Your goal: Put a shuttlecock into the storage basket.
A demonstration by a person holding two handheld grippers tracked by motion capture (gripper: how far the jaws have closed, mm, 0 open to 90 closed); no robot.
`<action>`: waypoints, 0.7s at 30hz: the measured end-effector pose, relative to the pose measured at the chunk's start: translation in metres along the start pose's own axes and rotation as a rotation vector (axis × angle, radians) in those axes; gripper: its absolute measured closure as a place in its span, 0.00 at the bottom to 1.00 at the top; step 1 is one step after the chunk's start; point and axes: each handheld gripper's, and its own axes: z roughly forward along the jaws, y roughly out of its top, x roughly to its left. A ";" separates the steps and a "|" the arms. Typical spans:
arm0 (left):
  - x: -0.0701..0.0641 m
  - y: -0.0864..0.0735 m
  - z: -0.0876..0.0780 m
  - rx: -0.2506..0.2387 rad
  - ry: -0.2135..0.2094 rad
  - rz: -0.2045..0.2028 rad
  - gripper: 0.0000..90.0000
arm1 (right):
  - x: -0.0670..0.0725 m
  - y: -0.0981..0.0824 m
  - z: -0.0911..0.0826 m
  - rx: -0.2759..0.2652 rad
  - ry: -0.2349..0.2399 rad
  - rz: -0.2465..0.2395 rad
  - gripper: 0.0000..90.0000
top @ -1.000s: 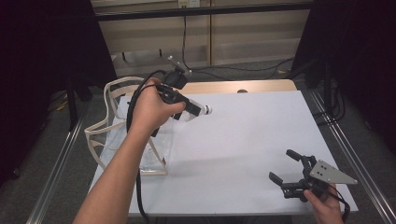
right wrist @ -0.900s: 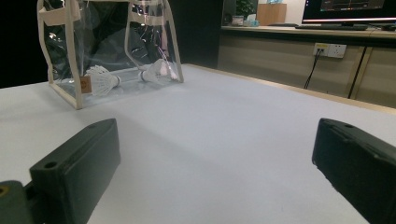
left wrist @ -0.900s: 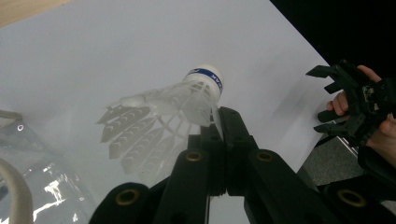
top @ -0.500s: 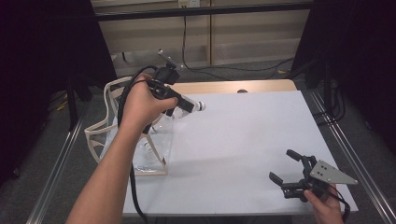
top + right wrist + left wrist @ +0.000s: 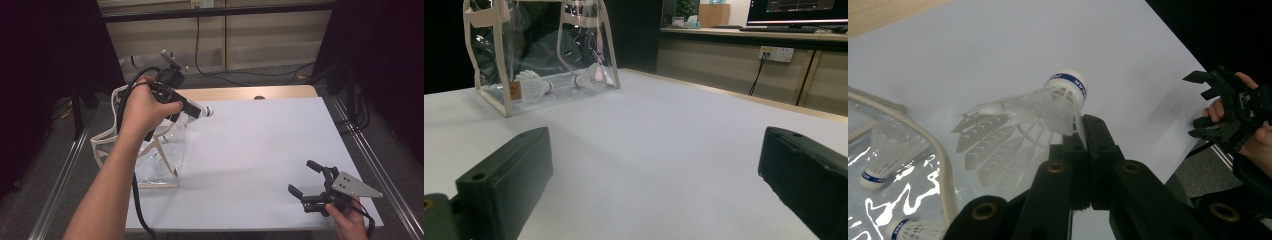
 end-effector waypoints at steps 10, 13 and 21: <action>0.007 -0.002 -0.008 -0.002 0.016 -0.018 0.99 | 0.000 0.000 0.000 0.000 -0.002 -0.001 0.01; 0.010 -0.003 -0.010 -0.004 0.023 -0.025 0.99 | 0.000 0.000 0.000 0.001 -0.004 -0.001 0.01; 0.014 -0.004 -0.019 -0.016 0.036 -0.036 0.99 | 0.000 0.000 0.000 0.001 -0.001 -0.001 0.01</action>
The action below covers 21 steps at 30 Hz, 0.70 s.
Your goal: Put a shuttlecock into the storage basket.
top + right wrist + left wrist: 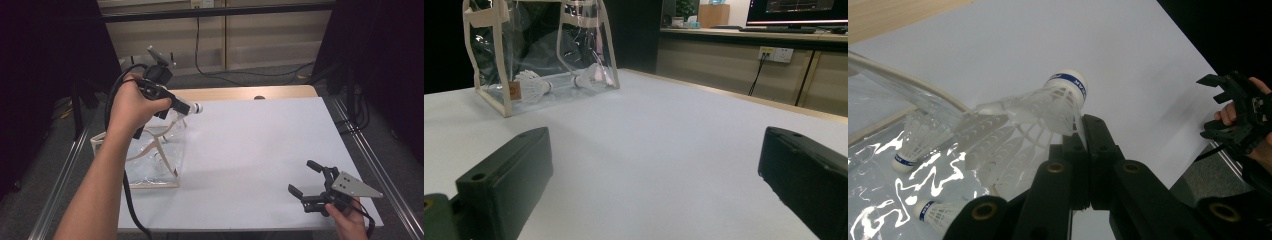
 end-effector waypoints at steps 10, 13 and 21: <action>0.008 -0.001 -0.008 -0.010 0.008 -0.004 0.99 | 0.000 0.000 0.000 0.000 0.000 0.001 0.01; 0.010 -0.001 -0.009 -0.013 0.012 -0.011 0.99 | 0.000 0.000 0.000 0.000 0.000 -0.002 0.01; 0.012 -0.001 -0.011 -0.016 0.016 -0.022 0.99 | 0.000 0.000 0.000 0.001 0.001 -0.003 0.01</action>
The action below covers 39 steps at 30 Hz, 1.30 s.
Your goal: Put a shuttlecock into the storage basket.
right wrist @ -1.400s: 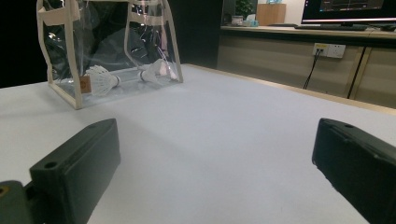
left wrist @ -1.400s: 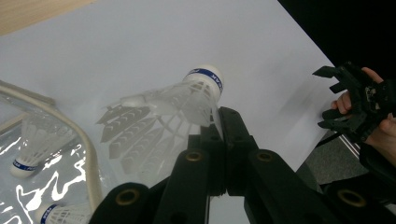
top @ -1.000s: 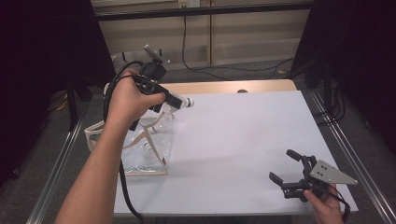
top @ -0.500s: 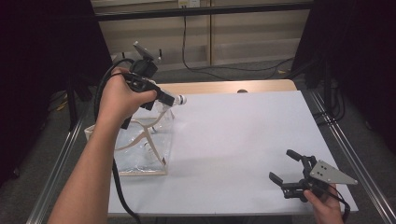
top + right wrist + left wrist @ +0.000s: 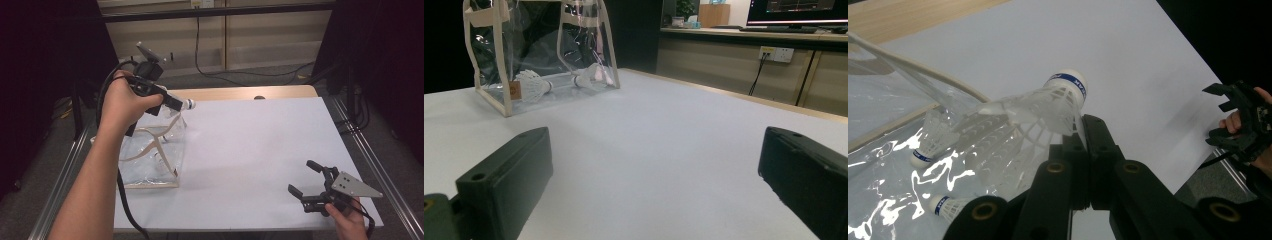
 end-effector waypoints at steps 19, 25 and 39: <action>0.010 0.001 -0.008 -0.014 0.043 -0.018 0.99 | 0.000 0.000 0.000 -0.001 0.001 0.001 0.01; 0.015 -0.001 -0.011 -0.014 0.055 -0.024 0.99 | 0.000 0.000 0.000 -0.003 0.004 0.001 0.01; 0.032 -0.008 -0.014 -0.018 0.103 -0.047 0.99 | 0.000 0.000 0.000 -0.003 0.002 0.000 0.01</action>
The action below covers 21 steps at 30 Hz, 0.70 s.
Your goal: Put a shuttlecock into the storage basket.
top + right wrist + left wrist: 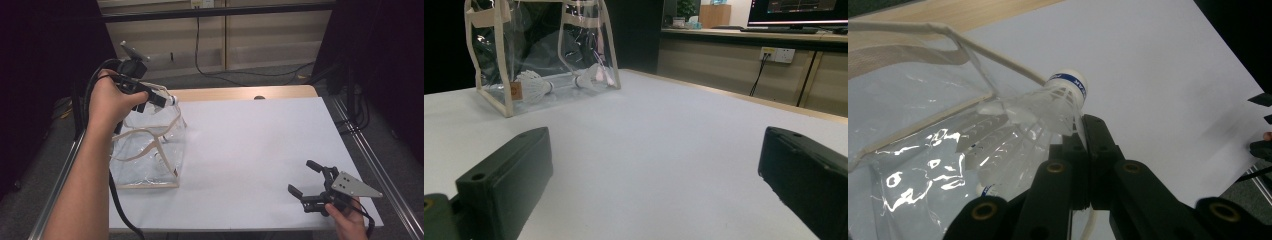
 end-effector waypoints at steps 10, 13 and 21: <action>0.017 -0.010 -0.002 -0.004 0.044 -0.028 0.99 | 0.001 0.000 0.001 0.001 0.000 0.001 0.01; 0.021 -0.012 -0.001 -0.004 0.051 -0.038 0.99 | 0.001 0.000 0.001 0.002 0.003 -0.001 0.01; 0.032 -0.017 0.004 0.006 0.065 -0.055 0.99 | 0.001 0.000 0.001 0.004 0.001 0.000 0.01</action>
